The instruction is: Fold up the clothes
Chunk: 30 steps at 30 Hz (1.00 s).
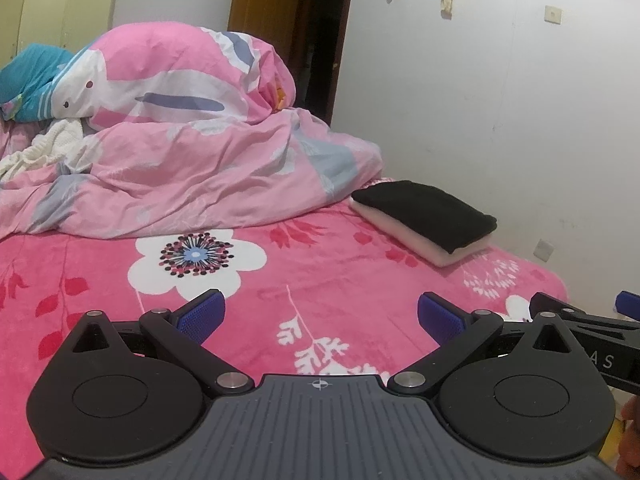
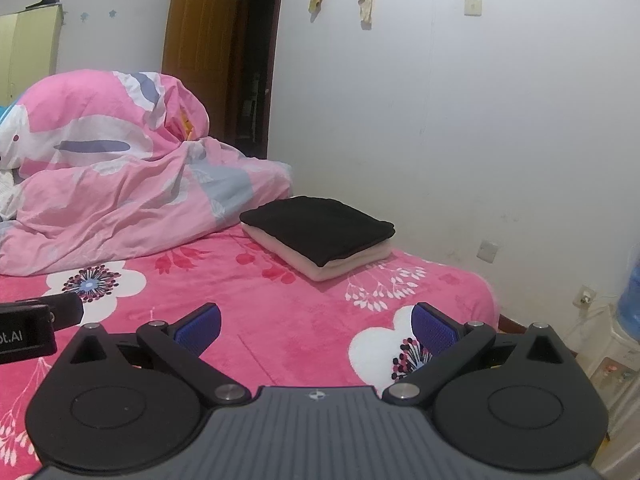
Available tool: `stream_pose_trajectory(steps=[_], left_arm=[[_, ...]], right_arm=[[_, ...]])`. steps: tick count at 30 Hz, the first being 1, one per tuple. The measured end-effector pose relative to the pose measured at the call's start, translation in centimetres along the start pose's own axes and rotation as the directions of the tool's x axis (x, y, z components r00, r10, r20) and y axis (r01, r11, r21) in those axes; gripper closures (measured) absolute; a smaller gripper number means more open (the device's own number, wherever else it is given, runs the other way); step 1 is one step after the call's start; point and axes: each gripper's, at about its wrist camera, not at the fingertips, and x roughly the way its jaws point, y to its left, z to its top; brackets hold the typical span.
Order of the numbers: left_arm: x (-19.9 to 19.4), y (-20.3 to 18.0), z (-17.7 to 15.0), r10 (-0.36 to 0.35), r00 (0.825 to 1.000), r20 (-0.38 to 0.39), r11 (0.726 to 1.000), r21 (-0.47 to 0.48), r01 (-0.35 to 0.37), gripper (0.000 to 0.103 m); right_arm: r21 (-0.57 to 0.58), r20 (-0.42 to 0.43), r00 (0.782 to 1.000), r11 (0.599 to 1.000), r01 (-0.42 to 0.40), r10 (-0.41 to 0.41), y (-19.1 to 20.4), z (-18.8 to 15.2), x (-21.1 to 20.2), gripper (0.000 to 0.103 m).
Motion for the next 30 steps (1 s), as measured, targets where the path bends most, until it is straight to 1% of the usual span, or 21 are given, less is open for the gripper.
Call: stream_pose_trajectory(steps=[30], left_arm=[[0.01,-0.85,-0.51,-0.004,1.000,-0.007,0.999,0.039,0.004,0.000]], right_arm=[[-0.007,-0.004,1.000,1.000,0.012,-0.012,-0.18,-0.17,0.05,0.000]])
